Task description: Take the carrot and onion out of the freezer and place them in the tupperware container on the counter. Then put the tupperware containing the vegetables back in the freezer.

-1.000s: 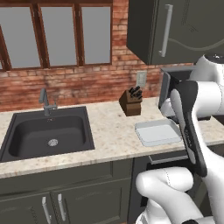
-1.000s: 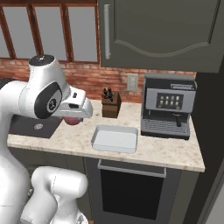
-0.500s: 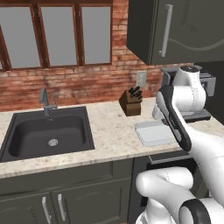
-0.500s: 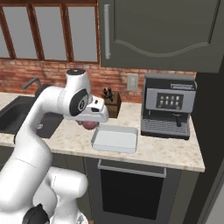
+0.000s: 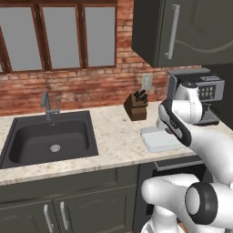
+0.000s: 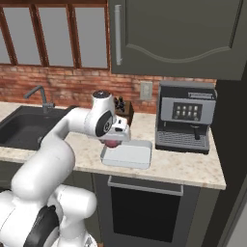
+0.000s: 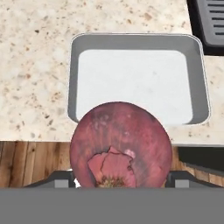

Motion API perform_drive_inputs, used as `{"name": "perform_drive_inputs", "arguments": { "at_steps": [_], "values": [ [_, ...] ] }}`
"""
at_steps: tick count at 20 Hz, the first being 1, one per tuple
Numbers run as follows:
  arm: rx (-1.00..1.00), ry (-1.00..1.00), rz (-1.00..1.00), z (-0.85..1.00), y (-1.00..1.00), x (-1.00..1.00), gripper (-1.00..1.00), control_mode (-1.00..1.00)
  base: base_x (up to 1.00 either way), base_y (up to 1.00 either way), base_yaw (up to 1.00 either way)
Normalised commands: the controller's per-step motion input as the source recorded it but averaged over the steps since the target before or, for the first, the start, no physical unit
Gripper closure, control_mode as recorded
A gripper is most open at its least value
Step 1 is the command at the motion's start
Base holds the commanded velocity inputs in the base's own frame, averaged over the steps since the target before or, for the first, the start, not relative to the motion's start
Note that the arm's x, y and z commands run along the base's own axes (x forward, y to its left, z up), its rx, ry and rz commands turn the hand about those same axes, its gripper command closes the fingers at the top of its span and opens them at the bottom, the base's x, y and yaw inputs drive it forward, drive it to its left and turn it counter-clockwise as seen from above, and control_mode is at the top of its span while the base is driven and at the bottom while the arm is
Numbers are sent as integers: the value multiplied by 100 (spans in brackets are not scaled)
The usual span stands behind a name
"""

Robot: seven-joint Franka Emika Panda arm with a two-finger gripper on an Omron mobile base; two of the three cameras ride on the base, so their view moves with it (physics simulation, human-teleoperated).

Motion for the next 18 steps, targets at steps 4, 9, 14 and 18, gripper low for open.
{"name": "perform_drive_inputs", "arguments": {
  "at_steps": [4,9,14,18],
  "values": [
    [0,3,0,-40,-11,42,100,-100,0,0,0],
    [0,3,0,-30,-3,30,100,-100,0,0,0],
    [0,2,0,-35,0,33,100,-100,0,0,0],
    [0,2,0,-31,-1,25,100,-100,0,0,0]
  ]
}}
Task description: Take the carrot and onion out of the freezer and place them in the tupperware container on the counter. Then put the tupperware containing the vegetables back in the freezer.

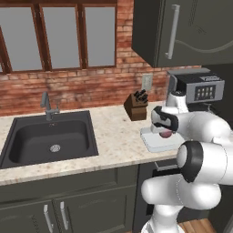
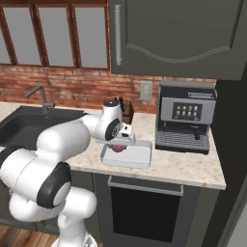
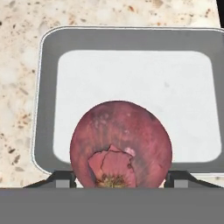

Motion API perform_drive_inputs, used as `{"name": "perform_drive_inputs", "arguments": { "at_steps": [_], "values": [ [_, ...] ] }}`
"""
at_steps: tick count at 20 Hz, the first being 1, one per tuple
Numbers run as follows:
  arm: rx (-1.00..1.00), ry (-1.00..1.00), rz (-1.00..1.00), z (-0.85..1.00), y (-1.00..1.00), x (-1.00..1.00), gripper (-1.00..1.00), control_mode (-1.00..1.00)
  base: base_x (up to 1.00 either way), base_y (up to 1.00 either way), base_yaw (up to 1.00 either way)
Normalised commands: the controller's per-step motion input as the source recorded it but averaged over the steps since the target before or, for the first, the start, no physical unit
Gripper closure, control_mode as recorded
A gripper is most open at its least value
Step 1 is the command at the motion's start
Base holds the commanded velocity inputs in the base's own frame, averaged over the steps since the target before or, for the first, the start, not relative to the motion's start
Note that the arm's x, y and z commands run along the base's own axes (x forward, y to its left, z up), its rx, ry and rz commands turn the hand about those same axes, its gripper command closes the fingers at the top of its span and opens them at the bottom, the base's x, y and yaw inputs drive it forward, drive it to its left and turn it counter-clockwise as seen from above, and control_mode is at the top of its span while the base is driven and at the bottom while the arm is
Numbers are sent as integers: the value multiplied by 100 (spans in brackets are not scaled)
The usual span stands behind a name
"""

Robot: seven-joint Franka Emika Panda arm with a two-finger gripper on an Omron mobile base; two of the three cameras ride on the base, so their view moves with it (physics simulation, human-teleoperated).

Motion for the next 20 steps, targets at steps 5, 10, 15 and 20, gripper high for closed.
{"name": "perform_drive_inputs", "arguments": {
  "at_steps": [5,10,15,20],
  "values": [
    [0,1,0,-32,0,18,100,-100,0,0,0],
    [0,0,0,-31,0,8,100,-100,0,0,0],
    [0,0,0,-21,0,3,100,-100,0,0,0],
    [0,0,0,-23,0,15,100,-100,0,0,0]
  ]
}}
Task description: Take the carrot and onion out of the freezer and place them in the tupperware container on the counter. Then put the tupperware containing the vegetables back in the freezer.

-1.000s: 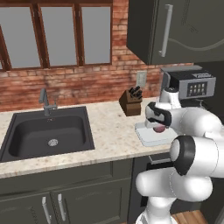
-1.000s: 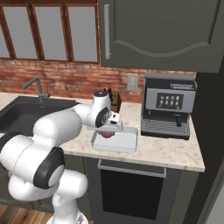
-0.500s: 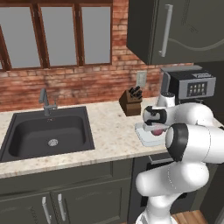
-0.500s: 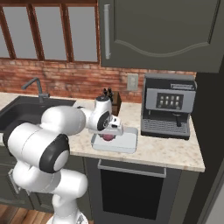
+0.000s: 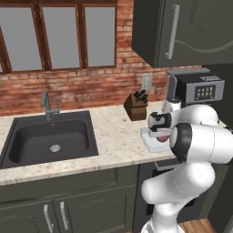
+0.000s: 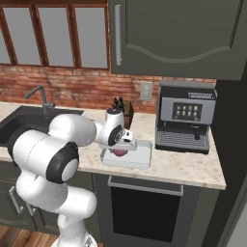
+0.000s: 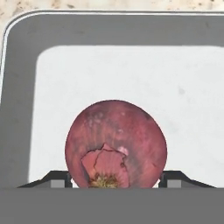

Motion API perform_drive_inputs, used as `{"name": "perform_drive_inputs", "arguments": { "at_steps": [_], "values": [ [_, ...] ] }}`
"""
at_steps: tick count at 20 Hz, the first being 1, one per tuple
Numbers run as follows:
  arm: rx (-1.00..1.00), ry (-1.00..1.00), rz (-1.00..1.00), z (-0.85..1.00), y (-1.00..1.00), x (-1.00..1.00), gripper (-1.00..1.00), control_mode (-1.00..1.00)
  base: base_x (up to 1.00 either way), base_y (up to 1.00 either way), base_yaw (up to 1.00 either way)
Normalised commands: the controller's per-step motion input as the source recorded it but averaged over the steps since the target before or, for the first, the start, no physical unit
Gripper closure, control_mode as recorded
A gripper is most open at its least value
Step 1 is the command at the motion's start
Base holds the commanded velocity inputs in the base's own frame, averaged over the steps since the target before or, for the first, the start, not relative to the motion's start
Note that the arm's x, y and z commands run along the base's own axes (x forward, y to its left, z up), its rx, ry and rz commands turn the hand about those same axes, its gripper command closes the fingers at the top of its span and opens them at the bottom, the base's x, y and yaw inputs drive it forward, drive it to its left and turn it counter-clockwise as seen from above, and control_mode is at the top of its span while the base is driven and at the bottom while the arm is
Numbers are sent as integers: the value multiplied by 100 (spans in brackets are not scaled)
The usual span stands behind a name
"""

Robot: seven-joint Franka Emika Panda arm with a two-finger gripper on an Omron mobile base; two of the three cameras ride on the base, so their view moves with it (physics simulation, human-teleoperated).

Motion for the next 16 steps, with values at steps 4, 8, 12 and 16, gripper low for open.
{"name": "perform_drive_inputs", "arguments": {
  "at_steps": [4,8,12,16],
  "values": [
    [0,0,0,-7,0,3,-100,-100,0,0,0],
    [1,0,0,0,0,0,-100,-100,0,0,0],
    [4,0,0,14,0,-1,-100,-100,0,0,0],
    [9,1,0,57,0,-1,-100,-100,0,0,0]
  ]
}}
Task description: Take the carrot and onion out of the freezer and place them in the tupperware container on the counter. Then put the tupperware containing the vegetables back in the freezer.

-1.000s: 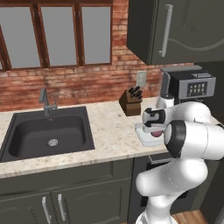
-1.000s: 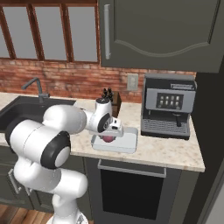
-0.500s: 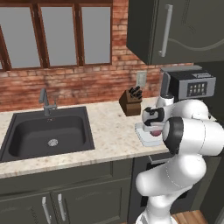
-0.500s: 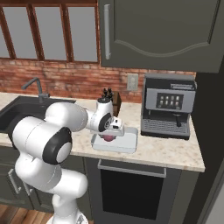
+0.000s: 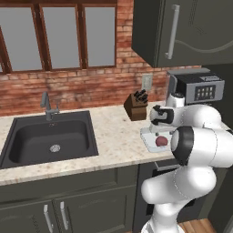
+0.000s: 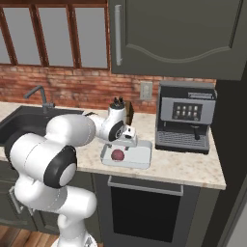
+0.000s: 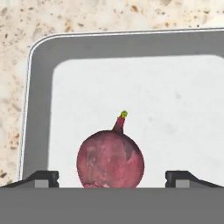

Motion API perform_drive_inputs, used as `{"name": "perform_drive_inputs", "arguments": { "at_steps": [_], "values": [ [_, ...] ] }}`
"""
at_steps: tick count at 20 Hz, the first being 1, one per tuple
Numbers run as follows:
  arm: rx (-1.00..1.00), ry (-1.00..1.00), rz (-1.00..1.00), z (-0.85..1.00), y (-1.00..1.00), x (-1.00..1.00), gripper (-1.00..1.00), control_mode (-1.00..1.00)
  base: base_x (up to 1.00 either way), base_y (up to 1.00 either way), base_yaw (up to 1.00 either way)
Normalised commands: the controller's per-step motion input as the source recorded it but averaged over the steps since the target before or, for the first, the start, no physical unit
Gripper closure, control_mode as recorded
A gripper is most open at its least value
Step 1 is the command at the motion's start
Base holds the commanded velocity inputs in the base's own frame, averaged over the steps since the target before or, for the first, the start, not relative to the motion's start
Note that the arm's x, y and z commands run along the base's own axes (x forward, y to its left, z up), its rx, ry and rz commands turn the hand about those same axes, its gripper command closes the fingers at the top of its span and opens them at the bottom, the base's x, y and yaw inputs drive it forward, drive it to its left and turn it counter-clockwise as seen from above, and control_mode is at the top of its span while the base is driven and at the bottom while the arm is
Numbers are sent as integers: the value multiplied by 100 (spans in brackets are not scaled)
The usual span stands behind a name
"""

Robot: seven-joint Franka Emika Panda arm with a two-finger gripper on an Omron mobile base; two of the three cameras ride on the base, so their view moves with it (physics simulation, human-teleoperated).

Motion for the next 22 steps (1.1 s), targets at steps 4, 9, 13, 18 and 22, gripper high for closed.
{"name": "perform_drive_inputs", "arguments": {
  "at_steps": [4,9,13,18,22],
  "values": [
    [6,1,0,68,0,-6,-100,-100,0,0,0],
    [1,0,0,95,14,-48,-100,-100,0,0,0],
    [0,0,0,100,53,-67,-100,-100,0,0,0],
    [0,-7,-1,100,80,-84,-100,-100,0,0,0],
    [0,-24,-1,77,59,-100,-100,-100,0,0,0]
  ]
}}
